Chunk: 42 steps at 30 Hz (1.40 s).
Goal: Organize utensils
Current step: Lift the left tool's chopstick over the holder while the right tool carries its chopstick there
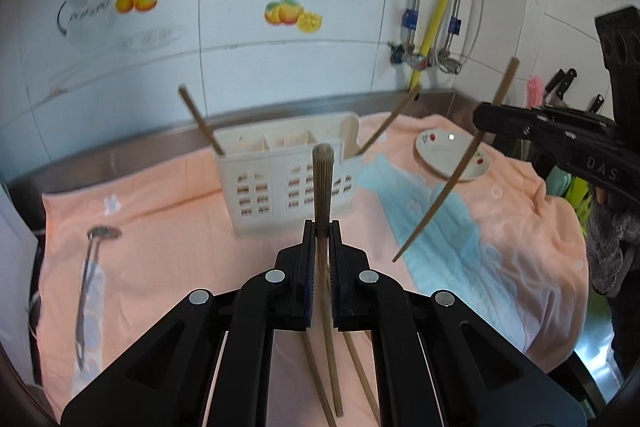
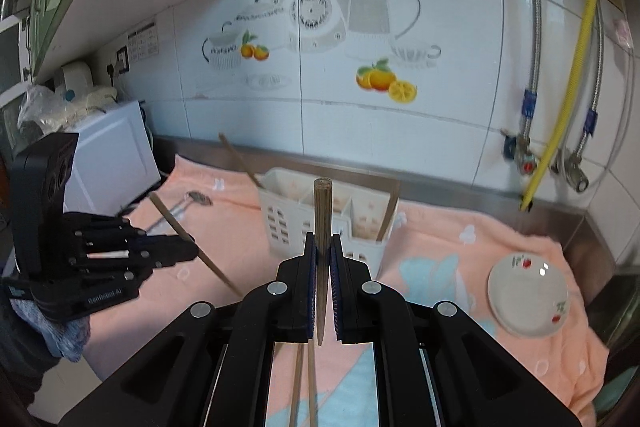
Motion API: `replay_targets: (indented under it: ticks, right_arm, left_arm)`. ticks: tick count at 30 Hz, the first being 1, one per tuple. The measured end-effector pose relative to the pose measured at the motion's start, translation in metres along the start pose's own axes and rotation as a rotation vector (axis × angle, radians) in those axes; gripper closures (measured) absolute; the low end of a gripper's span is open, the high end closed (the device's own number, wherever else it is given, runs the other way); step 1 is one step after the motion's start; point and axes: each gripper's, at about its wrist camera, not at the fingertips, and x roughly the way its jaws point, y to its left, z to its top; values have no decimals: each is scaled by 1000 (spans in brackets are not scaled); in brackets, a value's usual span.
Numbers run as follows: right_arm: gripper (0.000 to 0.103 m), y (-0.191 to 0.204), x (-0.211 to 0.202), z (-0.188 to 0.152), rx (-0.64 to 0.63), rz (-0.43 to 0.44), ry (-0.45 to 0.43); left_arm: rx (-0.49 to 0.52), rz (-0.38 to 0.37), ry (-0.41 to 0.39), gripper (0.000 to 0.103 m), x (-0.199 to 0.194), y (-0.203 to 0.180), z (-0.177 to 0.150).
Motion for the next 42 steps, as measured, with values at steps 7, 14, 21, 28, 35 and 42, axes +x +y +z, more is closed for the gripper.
replay_targets:
  ticks: [7,14,21,28,35,42]
  right_arm:
    - [97,-8,1,44,0,-13,-49]
    - [97,-16,13,76,2,-48,-78]
    - [97,-27,24,100,23,-71,-123]
    - [97,-37,47,102,49,-99,-125]
    - [97,-43,73,85,51,-107,-68]
    - [96,-44,89,70,53,-103,-23]
  left_arm:
    - [9,8,-62,98,-15,3,42]
    - [-1,46,-127,98,-24,19,93]
    - [-20,87,-180,98,-23,35,125]
    - [-60,116,-155,98,2,51,124]
    - [-101,106,-82,98,34,65,108]
    - [-107,106,-39,97,50,69,96]
